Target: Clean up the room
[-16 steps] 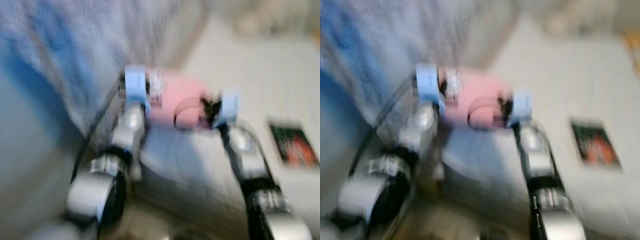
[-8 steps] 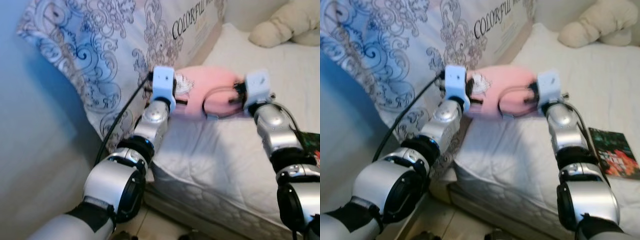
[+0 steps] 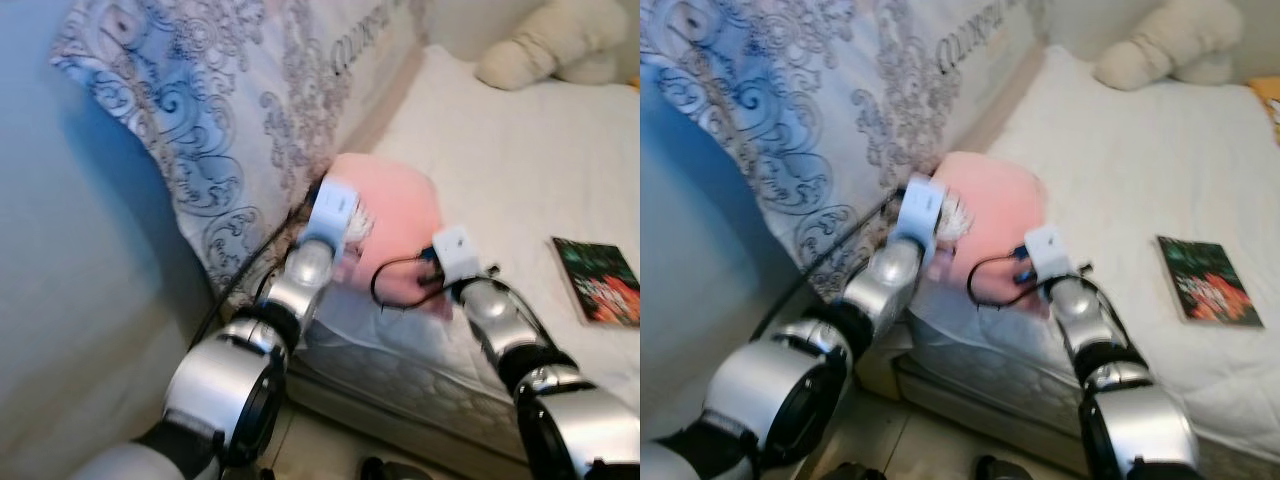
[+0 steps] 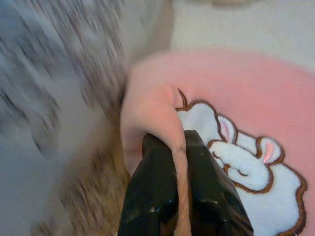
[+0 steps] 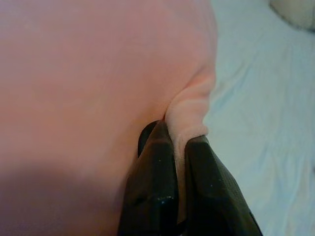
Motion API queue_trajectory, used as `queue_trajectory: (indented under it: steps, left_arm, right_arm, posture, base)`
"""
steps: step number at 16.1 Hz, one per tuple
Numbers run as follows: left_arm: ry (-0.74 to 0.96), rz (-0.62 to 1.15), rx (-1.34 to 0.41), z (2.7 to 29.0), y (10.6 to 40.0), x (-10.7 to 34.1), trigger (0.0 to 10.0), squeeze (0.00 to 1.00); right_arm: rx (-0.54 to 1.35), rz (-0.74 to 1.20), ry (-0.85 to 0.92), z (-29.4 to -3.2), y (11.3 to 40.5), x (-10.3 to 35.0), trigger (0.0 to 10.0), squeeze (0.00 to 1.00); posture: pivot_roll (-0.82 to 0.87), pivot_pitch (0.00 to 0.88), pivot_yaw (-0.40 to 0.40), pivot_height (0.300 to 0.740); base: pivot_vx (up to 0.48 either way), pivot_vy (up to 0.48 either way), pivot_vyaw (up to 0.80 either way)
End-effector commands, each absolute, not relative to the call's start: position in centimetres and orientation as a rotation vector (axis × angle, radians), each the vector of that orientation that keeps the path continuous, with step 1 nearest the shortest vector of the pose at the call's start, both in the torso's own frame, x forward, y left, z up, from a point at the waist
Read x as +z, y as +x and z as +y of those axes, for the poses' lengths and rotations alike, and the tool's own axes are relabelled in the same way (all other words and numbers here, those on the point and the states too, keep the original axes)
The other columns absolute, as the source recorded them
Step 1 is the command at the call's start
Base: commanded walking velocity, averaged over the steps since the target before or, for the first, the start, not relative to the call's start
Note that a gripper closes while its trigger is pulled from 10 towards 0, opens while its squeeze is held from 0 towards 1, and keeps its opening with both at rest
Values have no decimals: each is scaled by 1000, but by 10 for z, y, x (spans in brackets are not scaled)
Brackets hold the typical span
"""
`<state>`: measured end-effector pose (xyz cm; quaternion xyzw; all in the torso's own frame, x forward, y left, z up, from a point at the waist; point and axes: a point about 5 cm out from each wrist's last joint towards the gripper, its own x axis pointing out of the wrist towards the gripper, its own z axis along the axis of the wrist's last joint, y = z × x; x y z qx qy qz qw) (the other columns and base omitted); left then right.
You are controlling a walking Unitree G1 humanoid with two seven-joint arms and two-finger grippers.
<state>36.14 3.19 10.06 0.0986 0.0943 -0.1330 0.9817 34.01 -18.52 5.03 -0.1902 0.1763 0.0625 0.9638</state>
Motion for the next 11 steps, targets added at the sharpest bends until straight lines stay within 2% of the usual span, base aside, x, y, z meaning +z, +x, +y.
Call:
queue_trajectory:
  steps: [1,4,7,11]
  left_arm:
    - [171,178,-315,9,354,102,10000,0]
    - [210,130,-278,26,367,116,10000,0]
    - [250,69,-250,37,379,135,10000,0]
    - [343,85,-266,46,376,124,10000,0]
  right_arm:
    - [95,383,-349,-191,338,48,10000,0]
    - [108,391,-222,-174,337,42,10000,0]
    - [141,382,-195,-160,337,42,10000,0]
    - [129,433,-100,-152,332,33,10000,0]
  posture:
    - [-162,64,-3,740]
    - [-155,72,-9,740]
    - [-160,71,-12,740]
    - [-161,68,-12,740]
  base:
    - [0,0,0]
    - [0,0,0]
    - [0,0,0]
    - [0,0,0]
